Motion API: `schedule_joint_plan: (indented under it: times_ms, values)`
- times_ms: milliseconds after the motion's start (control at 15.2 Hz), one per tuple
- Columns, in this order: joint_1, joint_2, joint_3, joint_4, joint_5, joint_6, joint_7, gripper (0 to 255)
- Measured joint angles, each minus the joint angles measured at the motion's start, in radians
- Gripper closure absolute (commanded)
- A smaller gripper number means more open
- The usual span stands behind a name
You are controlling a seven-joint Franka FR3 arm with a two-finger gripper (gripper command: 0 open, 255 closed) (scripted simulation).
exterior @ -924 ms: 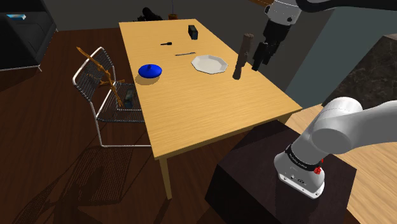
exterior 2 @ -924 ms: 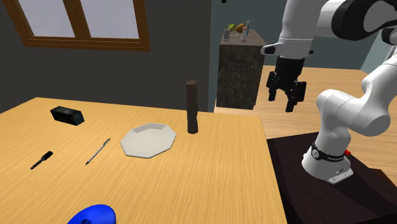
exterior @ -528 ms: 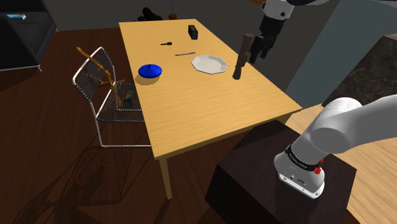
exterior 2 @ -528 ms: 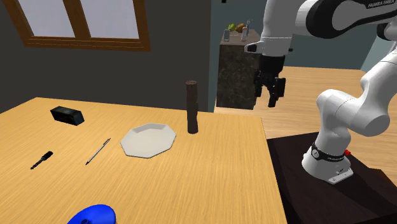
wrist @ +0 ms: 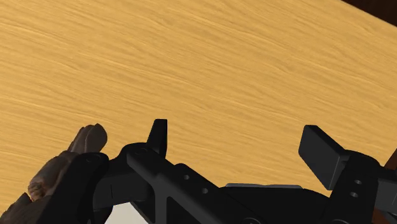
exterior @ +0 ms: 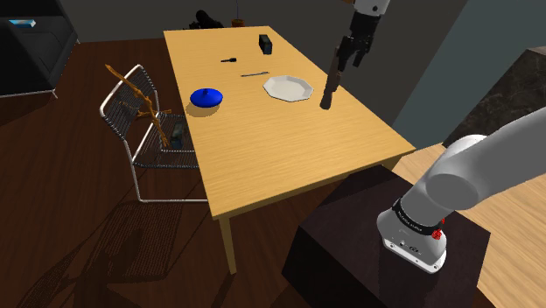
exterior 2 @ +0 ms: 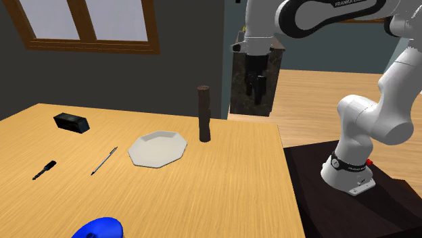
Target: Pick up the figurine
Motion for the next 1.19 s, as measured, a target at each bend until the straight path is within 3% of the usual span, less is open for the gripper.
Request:
schedule_joint_plan:
  times_ms: [726,1188]
  values:
    - [-0.07,0.396,-0.123,0.404,0.059,-0.052,-0.115,0]
    - [-0.171,0.707,-0.169,0.79,0.15,-0.166,-0.183,0]
